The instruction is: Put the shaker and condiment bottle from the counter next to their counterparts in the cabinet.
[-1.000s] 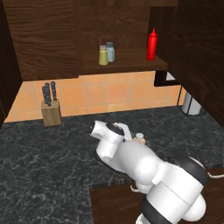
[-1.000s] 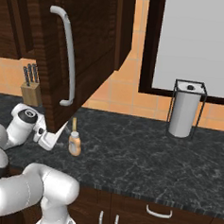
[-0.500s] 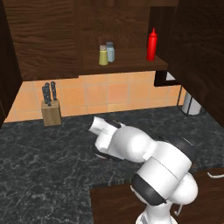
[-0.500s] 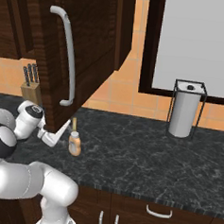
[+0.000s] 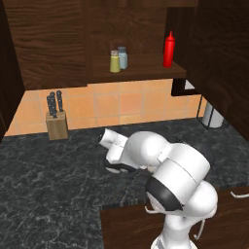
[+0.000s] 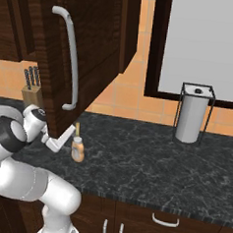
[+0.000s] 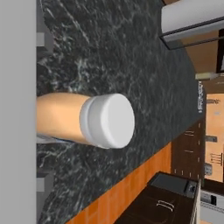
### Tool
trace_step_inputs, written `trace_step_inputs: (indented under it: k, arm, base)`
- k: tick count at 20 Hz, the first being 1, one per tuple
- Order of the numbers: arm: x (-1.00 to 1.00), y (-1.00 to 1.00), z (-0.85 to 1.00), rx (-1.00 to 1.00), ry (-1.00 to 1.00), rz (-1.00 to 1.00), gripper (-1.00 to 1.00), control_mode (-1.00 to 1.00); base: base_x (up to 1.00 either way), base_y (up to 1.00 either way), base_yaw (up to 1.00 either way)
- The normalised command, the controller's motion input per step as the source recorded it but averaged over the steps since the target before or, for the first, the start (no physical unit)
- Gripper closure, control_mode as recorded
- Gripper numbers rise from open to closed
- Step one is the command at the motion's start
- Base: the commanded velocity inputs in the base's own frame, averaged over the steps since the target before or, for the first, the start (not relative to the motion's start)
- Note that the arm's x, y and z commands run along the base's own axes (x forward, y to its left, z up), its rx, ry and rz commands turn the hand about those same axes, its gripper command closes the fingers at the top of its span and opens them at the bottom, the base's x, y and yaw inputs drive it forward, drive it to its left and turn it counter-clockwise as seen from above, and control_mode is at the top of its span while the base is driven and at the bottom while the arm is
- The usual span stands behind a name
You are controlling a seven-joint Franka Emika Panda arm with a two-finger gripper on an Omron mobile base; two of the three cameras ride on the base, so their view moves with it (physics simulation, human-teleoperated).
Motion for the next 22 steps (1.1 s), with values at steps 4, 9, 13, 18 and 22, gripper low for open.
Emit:
trace_step_inputs:
  k: [4,9,13,18,22]
  arm:
    - [-0.01,-0.18,-0.18,0.02,0.04,-0.08,-1.00,-1.00]
    - [0.00,-0.12,-0.10,0.02,0.06,-0.11,1.00,-1.00]
    - [0.08,0.02,-0.07,0.01,0.05,-0.02,1.00,-1.00]
    - [0.00,-0.05,0.40,0.04,0.00,0.10,1.00,-1.00]
    - [-0.10,0.00,0.59,0.00,-0.05,0.40,1.00,-1.00]
  base:
    - [0.00,0.00,0.00]
    - [0.00,0.00,0.00]
    - [0.00,0.00,0.00]
    - [0.00,0.00,0.00]
    - [0.00,0.00,0.00]
